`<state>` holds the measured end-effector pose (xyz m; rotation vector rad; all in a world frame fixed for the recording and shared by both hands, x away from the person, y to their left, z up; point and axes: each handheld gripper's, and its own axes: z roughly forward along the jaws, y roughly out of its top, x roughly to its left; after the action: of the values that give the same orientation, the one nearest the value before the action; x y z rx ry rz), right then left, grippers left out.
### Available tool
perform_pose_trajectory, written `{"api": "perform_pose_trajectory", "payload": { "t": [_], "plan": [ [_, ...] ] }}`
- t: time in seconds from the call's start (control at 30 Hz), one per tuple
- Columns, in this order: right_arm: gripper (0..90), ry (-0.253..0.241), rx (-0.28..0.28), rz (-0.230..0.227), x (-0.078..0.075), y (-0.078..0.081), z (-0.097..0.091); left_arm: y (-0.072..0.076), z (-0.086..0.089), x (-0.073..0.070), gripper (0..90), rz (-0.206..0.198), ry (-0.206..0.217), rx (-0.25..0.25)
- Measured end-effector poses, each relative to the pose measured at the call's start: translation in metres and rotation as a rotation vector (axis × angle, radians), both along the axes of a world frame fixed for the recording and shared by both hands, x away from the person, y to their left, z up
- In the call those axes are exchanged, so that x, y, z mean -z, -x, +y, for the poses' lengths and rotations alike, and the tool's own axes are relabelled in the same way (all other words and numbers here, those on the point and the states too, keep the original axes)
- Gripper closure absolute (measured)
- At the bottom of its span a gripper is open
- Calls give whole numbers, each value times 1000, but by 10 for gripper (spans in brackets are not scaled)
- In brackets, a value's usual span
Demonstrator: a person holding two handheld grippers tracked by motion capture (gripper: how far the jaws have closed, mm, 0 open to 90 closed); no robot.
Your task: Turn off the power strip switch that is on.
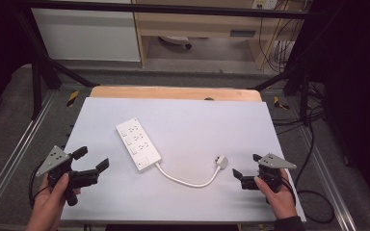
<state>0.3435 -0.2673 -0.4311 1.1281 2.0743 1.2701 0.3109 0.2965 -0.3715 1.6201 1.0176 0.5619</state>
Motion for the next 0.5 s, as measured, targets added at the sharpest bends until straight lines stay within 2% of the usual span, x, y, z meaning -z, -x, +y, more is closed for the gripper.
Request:
{"api": "perform_pose_trajectory", "payload": {
  "t": [0.2, 0.5],
  "plan": [
    [21, 10, -8, 5, 1, -2, 1, 0, 3, 8, 52, 13, 4, -5],
    [21, 15, -12, 12, 3, -3, 2, 6, 1, 26, 53, 59, -34, 25]
  ]
}}
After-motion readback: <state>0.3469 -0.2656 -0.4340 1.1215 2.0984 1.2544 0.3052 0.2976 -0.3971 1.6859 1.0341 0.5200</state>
